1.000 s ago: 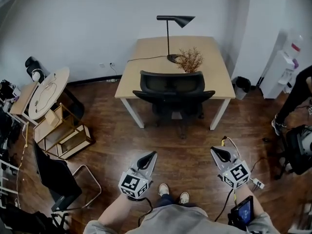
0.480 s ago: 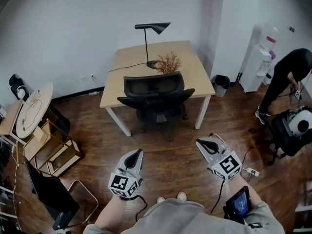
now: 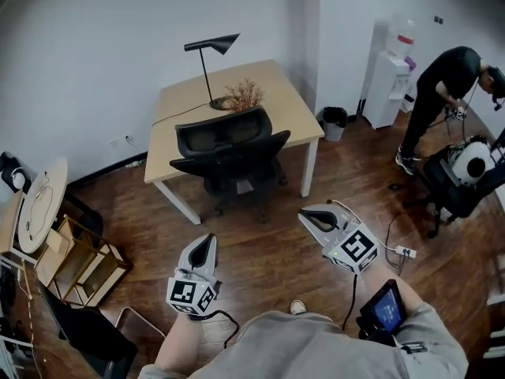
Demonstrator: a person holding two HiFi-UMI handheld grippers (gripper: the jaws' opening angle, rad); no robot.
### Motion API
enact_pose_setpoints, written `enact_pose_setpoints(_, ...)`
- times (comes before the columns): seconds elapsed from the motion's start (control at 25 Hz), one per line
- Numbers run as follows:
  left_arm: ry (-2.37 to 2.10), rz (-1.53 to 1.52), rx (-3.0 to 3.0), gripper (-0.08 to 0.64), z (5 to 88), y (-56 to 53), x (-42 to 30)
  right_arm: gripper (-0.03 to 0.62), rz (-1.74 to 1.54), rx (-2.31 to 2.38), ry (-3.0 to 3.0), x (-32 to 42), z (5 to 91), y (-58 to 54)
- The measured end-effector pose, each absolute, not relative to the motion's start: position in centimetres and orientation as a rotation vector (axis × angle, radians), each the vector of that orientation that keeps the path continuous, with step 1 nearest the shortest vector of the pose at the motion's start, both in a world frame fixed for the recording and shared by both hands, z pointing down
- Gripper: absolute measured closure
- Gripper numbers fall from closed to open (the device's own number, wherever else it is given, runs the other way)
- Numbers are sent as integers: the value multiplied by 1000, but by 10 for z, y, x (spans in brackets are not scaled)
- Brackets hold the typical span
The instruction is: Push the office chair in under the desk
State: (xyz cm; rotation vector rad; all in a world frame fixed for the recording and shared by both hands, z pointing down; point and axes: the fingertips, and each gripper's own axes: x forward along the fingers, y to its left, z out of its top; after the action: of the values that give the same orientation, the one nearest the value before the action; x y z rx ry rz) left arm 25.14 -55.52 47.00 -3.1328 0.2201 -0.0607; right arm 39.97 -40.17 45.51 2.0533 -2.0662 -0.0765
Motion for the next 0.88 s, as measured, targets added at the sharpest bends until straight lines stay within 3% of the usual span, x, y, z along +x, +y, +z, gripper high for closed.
enact_pose_setpoints(0.88, 251, -51, -3127, 554, 457, -546, 250, 588, -104, 1999, -2081, 400, 445, -405)
